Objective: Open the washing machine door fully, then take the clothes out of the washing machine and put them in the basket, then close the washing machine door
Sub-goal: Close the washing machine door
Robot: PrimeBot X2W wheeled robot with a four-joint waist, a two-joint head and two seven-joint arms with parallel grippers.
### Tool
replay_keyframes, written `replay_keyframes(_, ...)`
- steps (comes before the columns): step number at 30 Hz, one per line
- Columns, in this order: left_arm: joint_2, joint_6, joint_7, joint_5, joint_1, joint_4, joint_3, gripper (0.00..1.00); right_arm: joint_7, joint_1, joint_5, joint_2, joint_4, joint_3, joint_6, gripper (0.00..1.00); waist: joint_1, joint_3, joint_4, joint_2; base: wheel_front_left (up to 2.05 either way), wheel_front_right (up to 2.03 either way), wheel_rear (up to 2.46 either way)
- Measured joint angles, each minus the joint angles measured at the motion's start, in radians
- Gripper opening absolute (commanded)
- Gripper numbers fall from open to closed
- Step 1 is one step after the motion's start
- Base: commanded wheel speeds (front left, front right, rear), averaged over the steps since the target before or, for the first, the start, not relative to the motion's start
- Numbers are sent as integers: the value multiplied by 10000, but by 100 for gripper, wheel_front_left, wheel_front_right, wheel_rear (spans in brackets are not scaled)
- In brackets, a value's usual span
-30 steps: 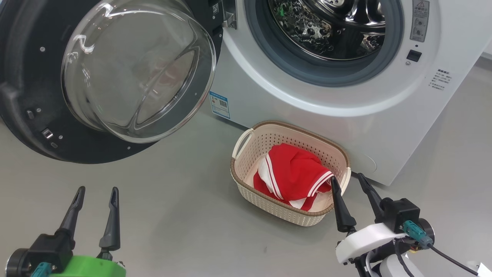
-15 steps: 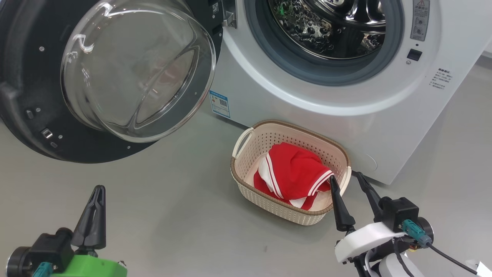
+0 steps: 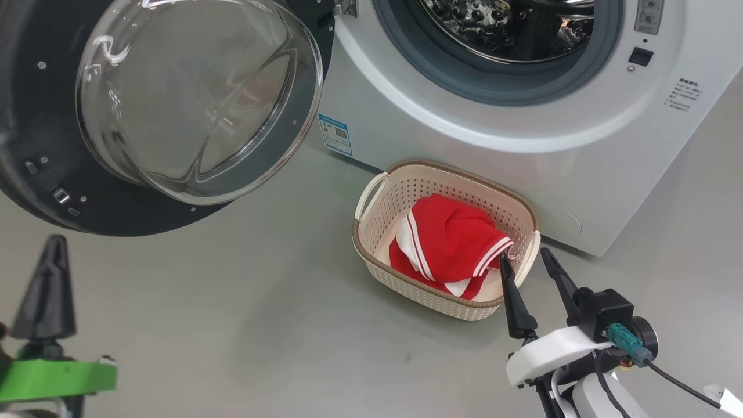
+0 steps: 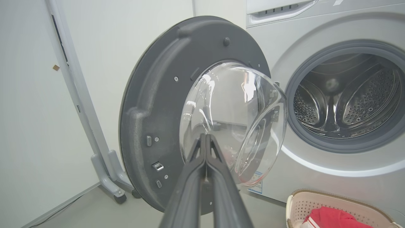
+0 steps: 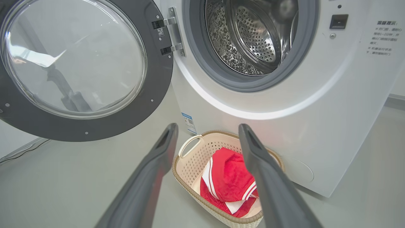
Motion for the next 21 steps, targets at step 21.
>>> replay_keyframes(21,2851,0,286,-4418,-2484,1494,4140,0,0,-787,-723,-92,-119,150,-278,100,0,1555,-574,0,0,0,0)
